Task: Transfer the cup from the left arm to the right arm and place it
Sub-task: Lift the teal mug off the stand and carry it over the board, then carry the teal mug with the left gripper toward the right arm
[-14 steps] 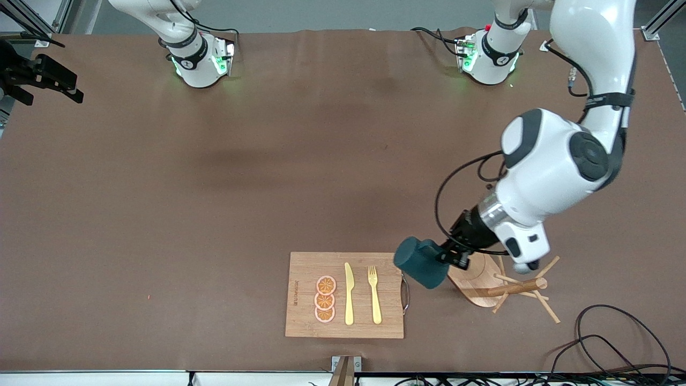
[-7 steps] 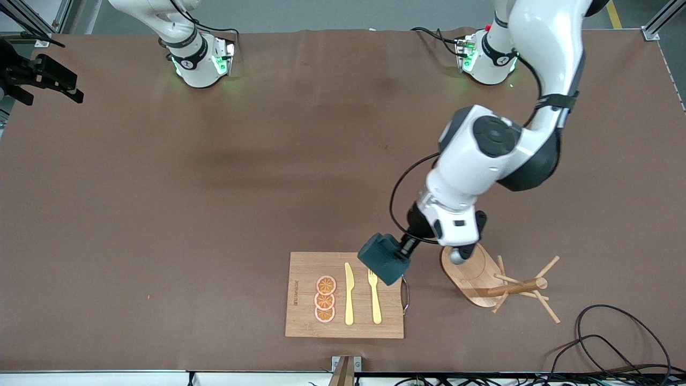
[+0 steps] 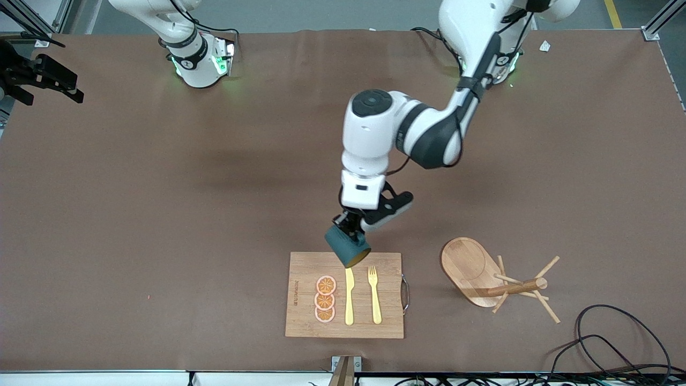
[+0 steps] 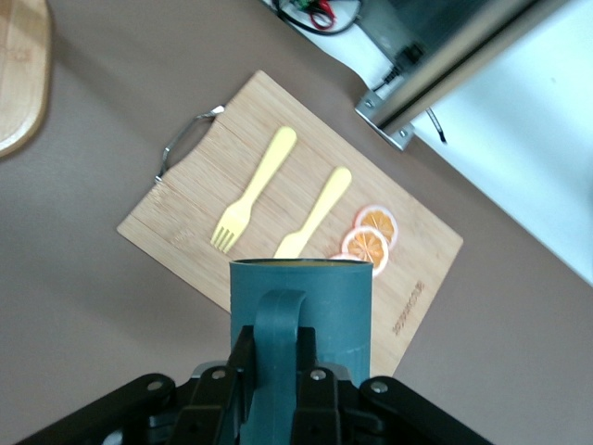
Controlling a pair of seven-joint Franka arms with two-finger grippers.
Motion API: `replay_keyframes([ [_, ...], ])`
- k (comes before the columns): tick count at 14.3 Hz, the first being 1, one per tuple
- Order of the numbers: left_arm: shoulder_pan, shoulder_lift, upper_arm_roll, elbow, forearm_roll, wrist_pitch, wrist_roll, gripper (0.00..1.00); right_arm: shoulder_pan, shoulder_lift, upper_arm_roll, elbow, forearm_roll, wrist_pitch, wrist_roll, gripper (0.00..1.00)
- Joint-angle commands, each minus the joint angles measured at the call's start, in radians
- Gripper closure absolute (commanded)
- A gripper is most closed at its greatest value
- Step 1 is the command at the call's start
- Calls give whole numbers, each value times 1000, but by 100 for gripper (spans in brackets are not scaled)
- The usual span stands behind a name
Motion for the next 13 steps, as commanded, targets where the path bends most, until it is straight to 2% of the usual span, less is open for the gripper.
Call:
replay_keyframes([
  [1,-124,48,108,26,89,19,2,100,14,5,-6,11,-5,-7,0,0],
  [5,-227,75,113,27,365,21,0,100,14,5,-6,11,-6,-9,0,0],
  [8,-287,84,123,24,497,19,-61,100,12,5,-6,11,-6,-9,0,0],
  [10,-299,106,122,26,632,19,-184,100,14,5,-6,11,-6,-9,0,0],
  [13,-321,144,114,21,901,19,-393,100,21,5,-6,11,-6,-6,0,0],
])
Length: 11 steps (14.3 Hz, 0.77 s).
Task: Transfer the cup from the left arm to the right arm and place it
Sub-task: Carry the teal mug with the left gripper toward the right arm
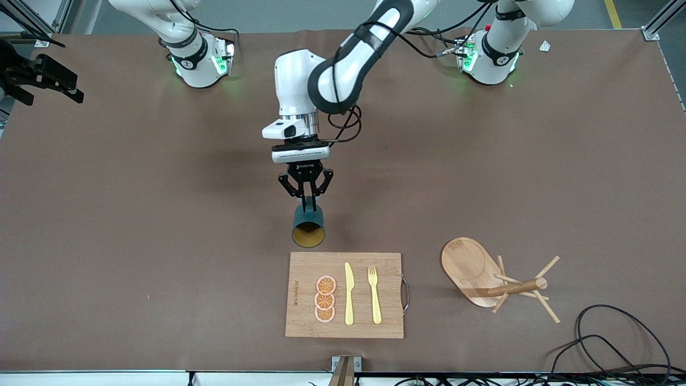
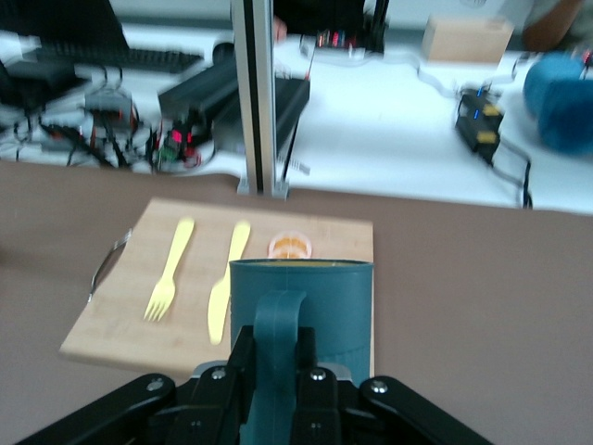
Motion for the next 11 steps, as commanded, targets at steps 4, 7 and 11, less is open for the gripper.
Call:
replay_keyframes([
  [4,-89,84,17,13,306,-12,-303,100,21,6,-6,10,-3,-9,5,0],
  [7,-135,125,17,9,315,-44,-404,100,9,55,-9,11,0,-1,2,0],
  [11,-189,214,15,6,414,-109,-570,99,3,110,-14,11,-14,37,0,0],
])
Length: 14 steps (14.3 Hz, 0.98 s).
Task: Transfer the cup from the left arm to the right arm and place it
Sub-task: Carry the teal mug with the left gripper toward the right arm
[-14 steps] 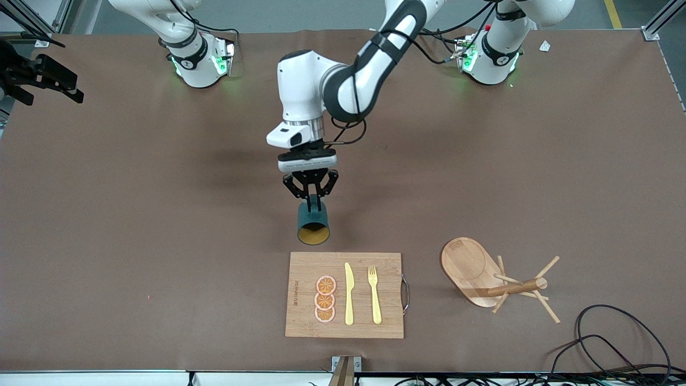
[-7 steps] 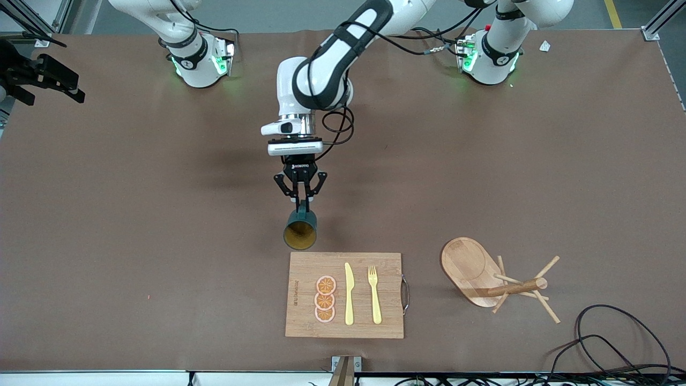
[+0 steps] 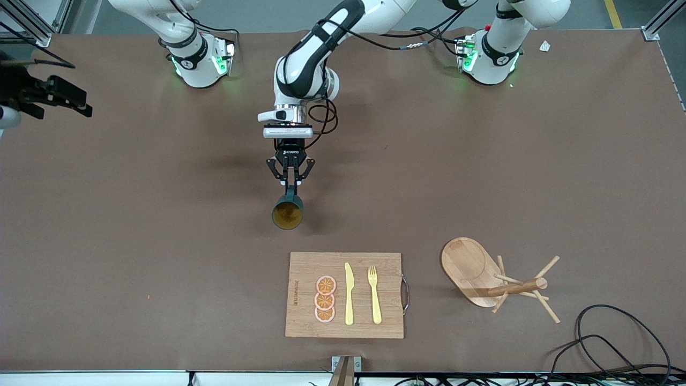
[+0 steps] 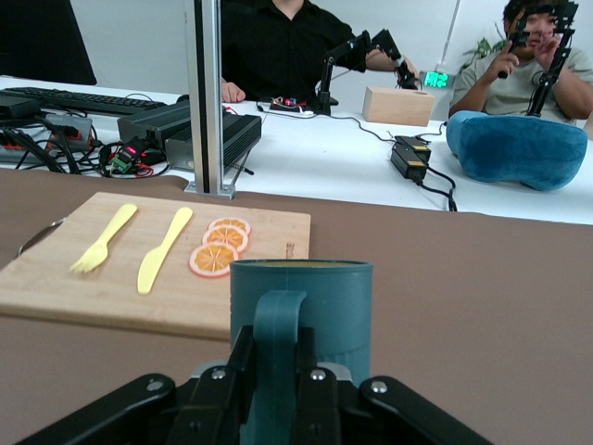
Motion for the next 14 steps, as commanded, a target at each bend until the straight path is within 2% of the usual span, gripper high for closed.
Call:
replay_keyframes([
  [1,-37,64,18,15,81,-35,-97,99,-1,38,-7,10,-8,28,0,0],
  [3,-57,88,18,16,113,-58,-100,98,-27,78,-7,10,0,40,3,0],
  [5,-80,103,18,15,130,-61,-109,98,-61,171,-7,16,6,39,-6,0],
  [7,-104,121,16,15,130,-99,-140,96,-79,190,-6,28,-6,42,-98,0],
  [10,-135,123,-4,5,128,-105,-183,91,-78,196,-4,22,10,63,-95,0],
  [11,-141,121,-21,5,125,-107,-191,88,-66,208,-1,18,14,87,-92,0],
  [13,-141,123,-60,5,124,-142,-221,74,-15,233,-1,11,49,126,-33,0],
  [14,-141,121,-80,5,119,-153,-244,72,9,247,1,5,52,137,54,0],
])
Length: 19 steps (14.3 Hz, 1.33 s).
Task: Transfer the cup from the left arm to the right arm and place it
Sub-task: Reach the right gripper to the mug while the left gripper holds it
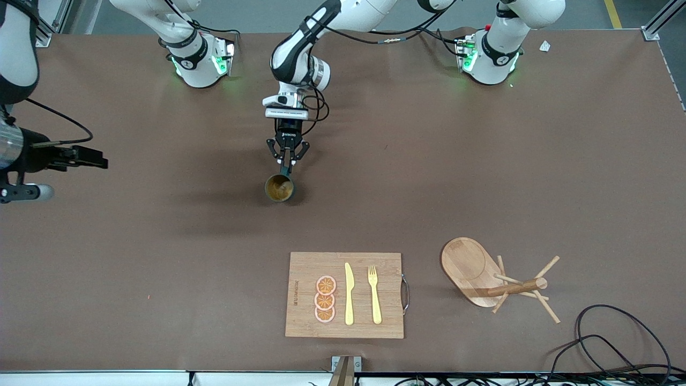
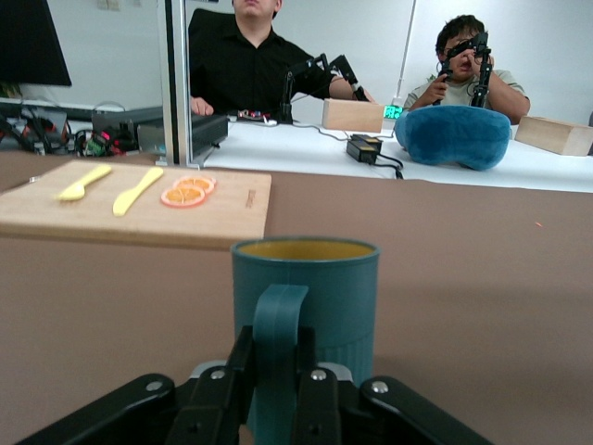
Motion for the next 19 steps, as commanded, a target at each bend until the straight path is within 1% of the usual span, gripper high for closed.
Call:
replay_keyframes([
  [1,0,2,-53,4,7,-25,-59,53,80,38,3,-23,28,48,167,0],
  [2,0,-1,-62,3,7,-26,-67,1,111,37,3,-58,39,88,218,0],
  [4,1,-10,-65,1,-17,-26,-62,0,163,37,3,-120,40,163,313,0],
  [6,0,-34,-65,3,-128,-26,-50,0,209,34,3,-198,40,227,366,0],
  [8,-5,-77,-82,-34,-203,-31,-29,0,238,25,5,-282,46,300,433,0],
  [11,-5,-178,-102,-134,-274,-55,14,0,296,23,5,-359,46,385,542,0],
  [13,-5,-261,-103,-227,-324,-69,56,0,313,23,5,-414,52,454,576,0],
  [16,18,-434,-103,-408,-366,-88,65,0,330,22,5,-479,160,548,630,0],
  [18,58,-552,-105,-518,-419,-88,121,0,346,22,5,-493,169,556,645,0],
  [19,78,-602,-105,-548,-470,-88,184,0,373,25,5,-493,169,562,691,0],
])
